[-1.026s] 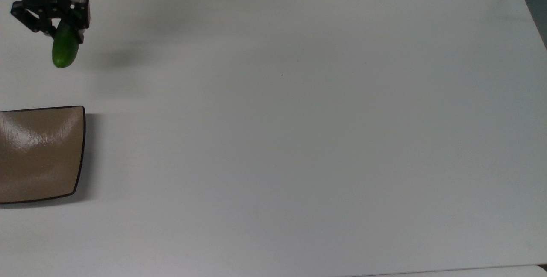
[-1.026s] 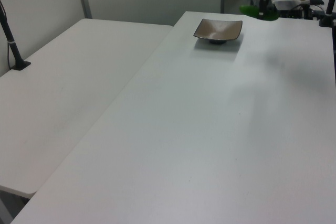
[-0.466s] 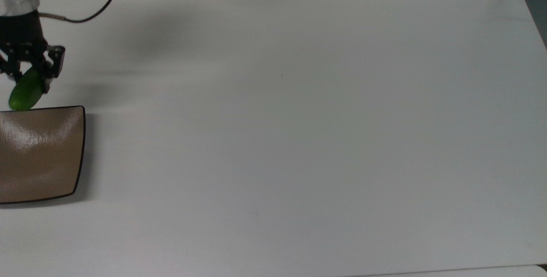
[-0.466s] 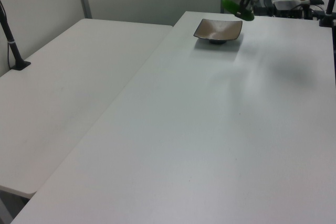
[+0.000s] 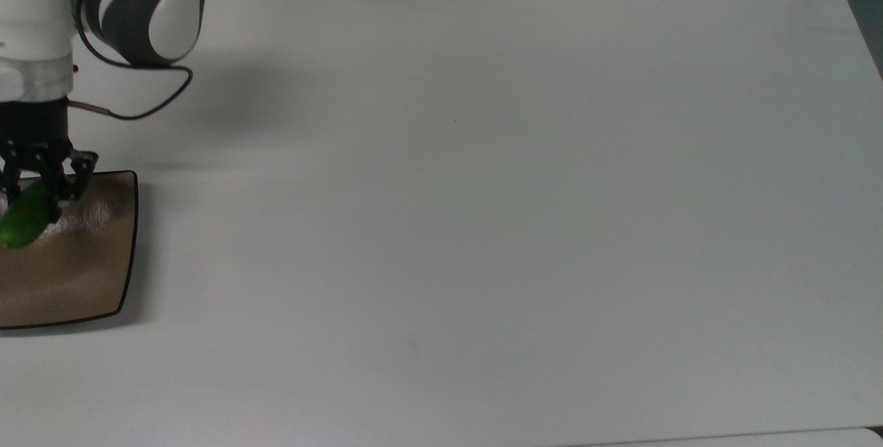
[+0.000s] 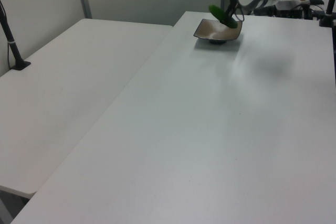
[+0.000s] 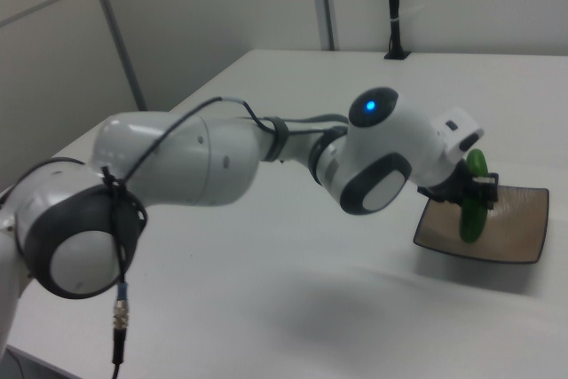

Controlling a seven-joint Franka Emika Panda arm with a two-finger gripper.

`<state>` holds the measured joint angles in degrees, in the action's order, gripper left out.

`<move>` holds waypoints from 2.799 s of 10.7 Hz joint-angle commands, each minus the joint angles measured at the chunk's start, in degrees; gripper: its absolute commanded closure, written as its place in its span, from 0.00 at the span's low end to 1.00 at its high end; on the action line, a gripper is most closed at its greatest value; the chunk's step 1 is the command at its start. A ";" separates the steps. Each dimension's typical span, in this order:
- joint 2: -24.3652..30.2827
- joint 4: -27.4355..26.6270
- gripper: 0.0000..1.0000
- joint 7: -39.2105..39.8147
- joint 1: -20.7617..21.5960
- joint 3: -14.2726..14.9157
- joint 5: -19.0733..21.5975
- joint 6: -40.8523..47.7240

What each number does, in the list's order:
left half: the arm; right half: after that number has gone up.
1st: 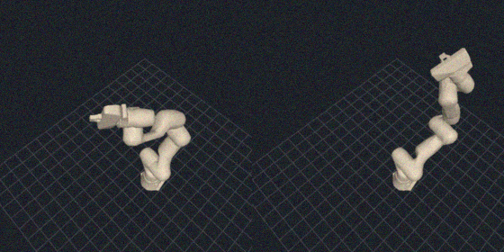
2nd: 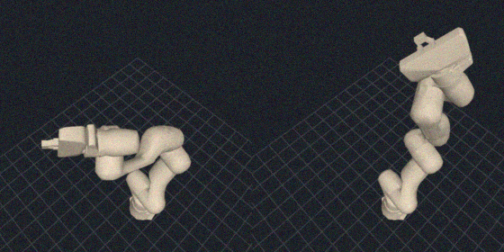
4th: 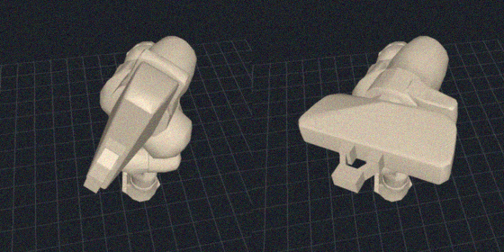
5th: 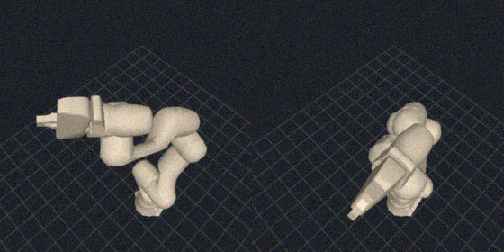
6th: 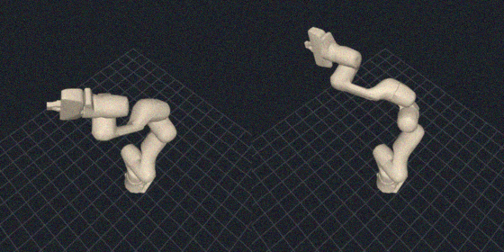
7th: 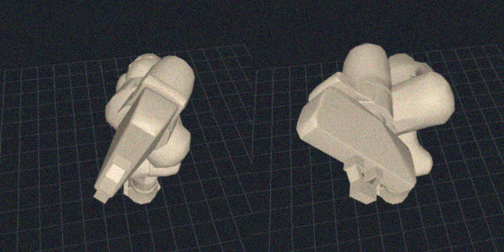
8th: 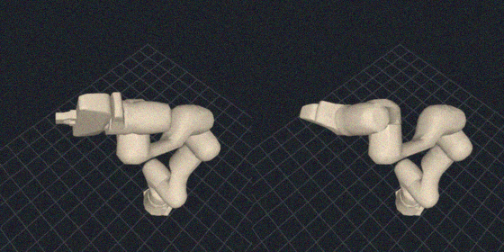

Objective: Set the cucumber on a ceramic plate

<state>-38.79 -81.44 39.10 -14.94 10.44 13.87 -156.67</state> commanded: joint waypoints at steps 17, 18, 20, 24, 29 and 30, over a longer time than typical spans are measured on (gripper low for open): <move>12.11 -13.71 0.00 -0.60 2.01 -0.24 0.28 -3.38; 15.81 -16.45 0.00 -0.60 2.80 -0.24 0.54 -0.59; 22.23 -16.39 0.00 -0.77 2.64 -0.07 0.72 14.29; 37.08 -16.12 0.00 -11.03 2.28 0.81 -0.94 46.12; 47.39 -14.45 0.00 -23.32 8.94 0.81 -4.37 64.20; 48.01 -14.28 0.00 -28.24 11.22 0.38 -6.03 64.82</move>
<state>6.25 -93.86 20.23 -8.96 10.79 11.43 -93.33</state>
